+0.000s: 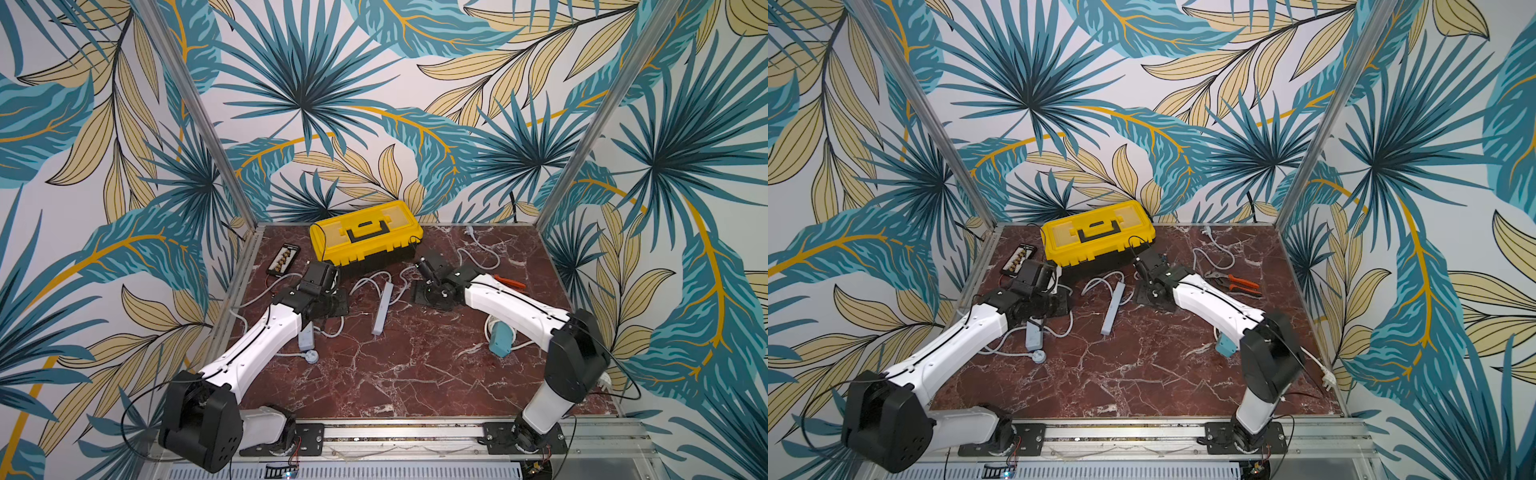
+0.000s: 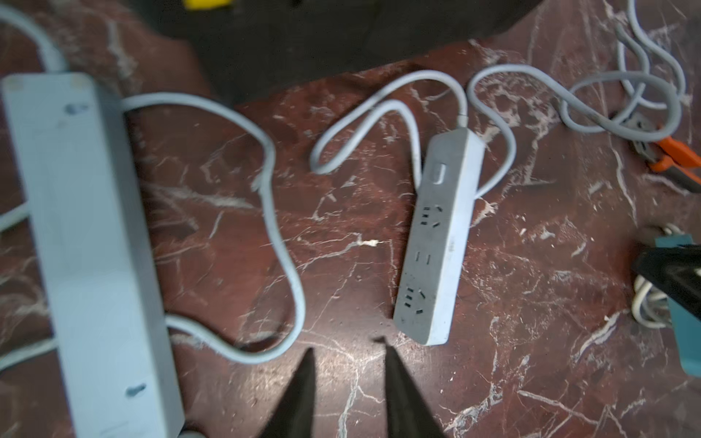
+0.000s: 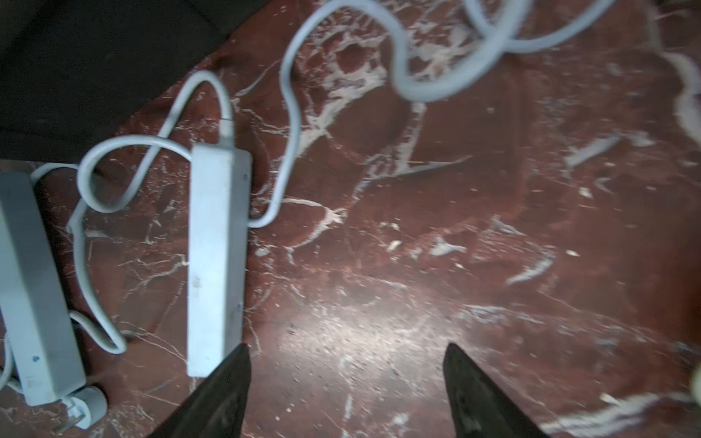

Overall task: Wrap the cord around the power strip
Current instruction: Pick up the power strip from the center of the board.

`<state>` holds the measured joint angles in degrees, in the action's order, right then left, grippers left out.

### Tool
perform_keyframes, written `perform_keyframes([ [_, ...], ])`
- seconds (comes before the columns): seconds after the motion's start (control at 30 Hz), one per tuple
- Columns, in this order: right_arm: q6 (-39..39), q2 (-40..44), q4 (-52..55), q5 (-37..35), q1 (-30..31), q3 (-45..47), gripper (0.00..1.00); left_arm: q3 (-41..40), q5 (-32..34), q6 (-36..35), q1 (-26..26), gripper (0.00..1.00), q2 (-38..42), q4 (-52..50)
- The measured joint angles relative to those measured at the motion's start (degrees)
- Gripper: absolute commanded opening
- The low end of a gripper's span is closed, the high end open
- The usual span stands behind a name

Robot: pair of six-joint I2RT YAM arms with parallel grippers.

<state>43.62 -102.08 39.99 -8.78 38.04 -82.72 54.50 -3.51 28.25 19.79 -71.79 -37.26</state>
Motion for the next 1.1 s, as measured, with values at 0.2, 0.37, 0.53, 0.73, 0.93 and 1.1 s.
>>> perform_keyframes([
  [0.2, 2.34, -12.09, -0.7, -1.79, 1.86, -12.11, 0.78, -1.6, 2.86, -0.39, -0.81, 0.0, 7.91, -1.18],
  [0.37, 2.93, -20.63, 0.39, -1.7, 1.7, -20.65, 0.72, -1.64, 0.5, -2.51, -2.45, 0.24, 9.09, -1.25],
  [0.53, 4.17, -26.45, 0.98, -0.31, 1.97, -23.56, 0.62, -1.64, -3.67, -4.33, -3.02, 0.37, 8.96, -1.27],
  [0.73, 4.31, -31.52, 2.97, 0.22, 2.4, -29.27, 0.33, -0.87, -8.57, -4.85, -3.02, 0.35, 8.66, -1.38],
  [0.93, 2.12, -26.4, 2.08, 4.02, 2.34, -24.87, 0.23, 0.26, -9.49, -4.63, -3.02, 0.36, 8.87, -2.4],
  [1.1, -0.87, -5.75, -8.79, 13.6, 1.62, -11.93, 0.21, 5.55, -10.86, -4.15, -3.02, 0.57, 9.99, -3.17],
])
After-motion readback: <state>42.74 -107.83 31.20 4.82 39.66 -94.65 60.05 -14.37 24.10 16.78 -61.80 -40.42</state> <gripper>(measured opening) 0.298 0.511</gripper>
